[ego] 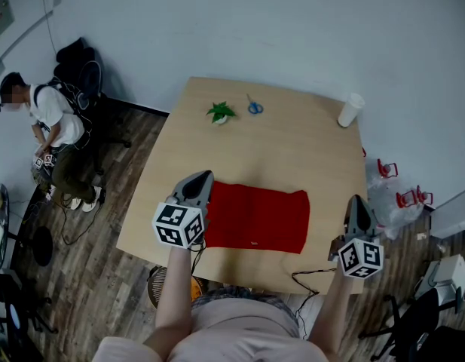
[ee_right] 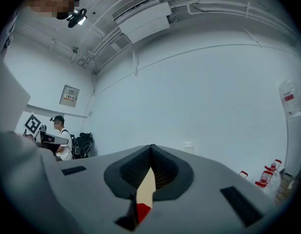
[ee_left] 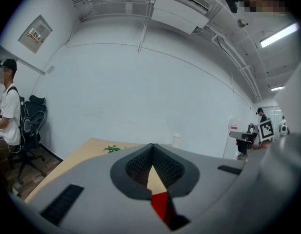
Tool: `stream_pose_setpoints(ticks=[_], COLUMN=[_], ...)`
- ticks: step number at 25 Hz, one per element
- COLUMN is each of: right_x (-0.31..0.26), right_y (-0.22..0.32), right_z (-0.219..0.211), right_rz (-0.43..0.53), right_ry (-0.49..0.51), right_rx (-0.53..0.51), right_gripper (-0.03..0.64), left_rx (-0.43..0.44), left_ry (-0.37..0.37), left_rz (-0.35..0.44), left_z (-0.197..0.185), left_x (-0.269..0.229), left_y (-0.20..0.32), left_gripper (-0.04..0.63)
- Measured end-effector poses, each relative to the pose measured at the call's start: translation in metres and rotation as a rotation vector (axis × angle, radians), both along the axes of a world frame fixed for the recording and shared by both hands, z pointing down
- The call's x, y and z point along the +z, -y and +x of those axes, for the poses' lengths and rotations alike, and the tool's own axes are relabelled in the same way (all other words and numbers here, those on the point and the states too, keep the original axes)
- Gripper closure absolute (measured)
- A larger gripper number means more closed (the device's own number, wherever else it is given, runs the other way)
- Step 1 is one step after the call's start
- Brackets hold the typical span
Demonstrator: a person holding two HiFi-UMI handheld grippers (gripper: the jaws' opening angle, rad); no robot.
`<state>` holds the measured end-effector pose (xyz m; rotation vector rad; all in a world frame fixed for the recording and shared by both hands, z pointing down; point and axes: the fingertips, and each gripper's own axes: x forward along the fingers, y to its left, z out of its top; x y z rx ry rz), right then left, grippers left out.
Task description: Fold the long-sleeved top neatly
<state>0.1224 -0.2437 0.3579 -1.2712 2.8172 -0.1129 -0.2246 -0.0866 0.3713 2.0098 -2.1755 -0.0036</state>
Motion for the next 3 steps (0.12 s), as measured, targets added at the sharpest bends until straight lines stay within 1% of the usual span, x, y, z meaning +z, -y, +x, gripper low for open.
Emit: stream_pose_setpoints(ticks=[3], right_x=[0.0045], right_y=[-0.0004], right_z=[-0.0001], right_rz=[-0.006], right_ry=[-0.003], right_rx=[-0.003], right_gripper=[0.611], left_rx=[0.004], left_ry=[-0.002], left_rz=[-0.005], left_z=[0.0016], left_x=[0.0043], left_y=[0.0014], left_gripper=[0.594])
